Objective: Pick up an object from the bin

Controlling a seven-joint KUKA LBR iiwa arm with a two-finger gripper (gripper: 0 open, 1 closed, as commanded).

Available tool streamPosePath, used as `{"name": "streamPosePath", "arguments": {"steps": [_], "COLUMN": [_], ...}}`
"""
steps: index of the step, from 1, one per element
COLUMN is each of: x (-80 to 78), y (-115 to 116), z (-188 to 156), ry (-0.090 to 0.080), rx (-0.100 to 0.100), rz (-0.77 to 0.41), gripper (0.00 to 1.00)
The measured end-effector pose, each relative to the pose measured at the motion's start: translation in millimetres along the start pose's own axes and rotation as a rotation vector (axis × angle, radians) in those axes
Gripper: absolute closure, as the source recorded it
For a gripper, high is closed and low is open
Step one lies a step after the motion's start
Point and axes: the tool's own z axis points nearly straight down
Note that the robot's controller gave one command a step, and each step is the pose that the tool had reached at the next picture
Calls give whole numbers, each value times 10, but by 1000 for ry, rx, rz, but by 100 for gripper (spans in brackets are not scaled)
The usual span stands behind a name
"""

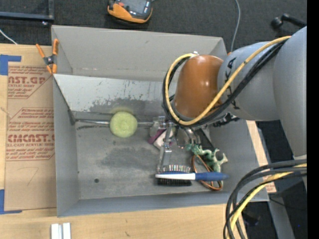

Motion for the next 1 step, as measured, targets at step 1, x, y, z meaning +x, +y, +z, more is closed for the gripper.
{"name": "streamPosePath", "arguments": {"steps": [1], "x": [-20], "y": [-2], "z": [-45], "ry": [-8], "rx": [0], "rz": [1], "gripper": [0]}}
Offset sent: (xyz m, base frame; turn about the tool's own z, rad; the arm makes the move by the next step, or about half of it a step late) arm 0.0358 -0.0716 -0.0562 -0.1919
